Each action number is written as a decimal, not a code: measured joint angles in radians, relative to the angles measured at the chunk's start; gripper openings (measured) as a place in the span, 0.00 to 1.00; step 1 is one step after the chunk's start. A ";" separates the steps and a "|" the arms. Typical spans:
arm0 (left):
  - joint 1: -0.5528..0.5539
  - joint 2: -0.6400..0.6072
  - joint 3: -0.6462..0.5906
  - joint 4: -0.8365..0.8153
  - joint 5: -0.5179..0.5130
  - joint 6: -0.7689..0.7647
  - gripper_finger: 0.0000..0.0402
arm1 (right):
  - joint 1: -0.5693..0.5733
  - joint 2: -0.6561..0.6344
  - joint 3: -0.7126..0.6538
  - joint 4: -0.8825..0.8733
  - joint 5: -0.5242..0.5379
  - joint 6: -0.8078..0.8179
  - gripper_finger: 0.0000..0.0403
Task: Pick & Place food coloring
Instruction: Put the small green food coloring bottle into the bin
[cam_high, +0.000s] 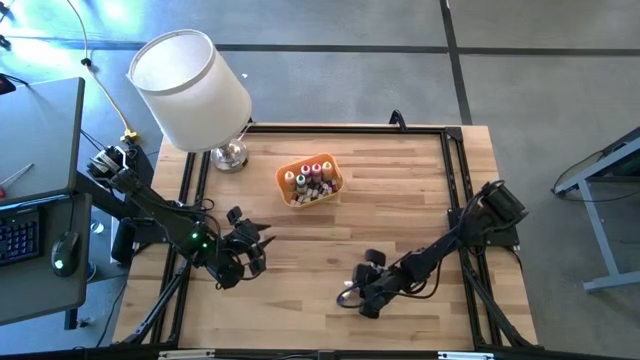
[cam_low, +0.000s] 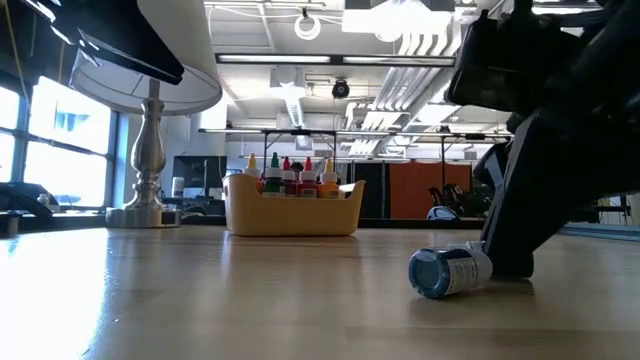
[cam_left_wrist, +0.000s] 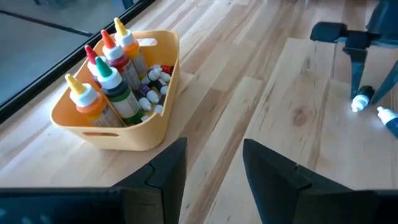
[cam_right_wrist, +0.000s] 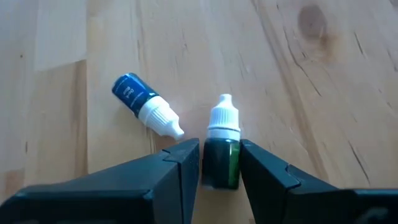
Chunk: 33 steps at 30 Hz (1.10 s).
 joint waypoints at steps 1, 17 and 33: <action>0.000 0.000 0.000 0.003 -0.003 0.003 0.38 | 0.000 0.012 0.001 0.003 0.003 -0.005 0.27; 0.000 0.000 0.000 0.000 -0.021 0.027 0.38 | -0.125 -0.001 -0.002 0.200 0.293 -0.321 0.20; 0.001 0.000 0.000 -0.003 -0.066 0.065 0.38 | -0.670 -0.045 0.000 0.532 0.133 -0.791 0.19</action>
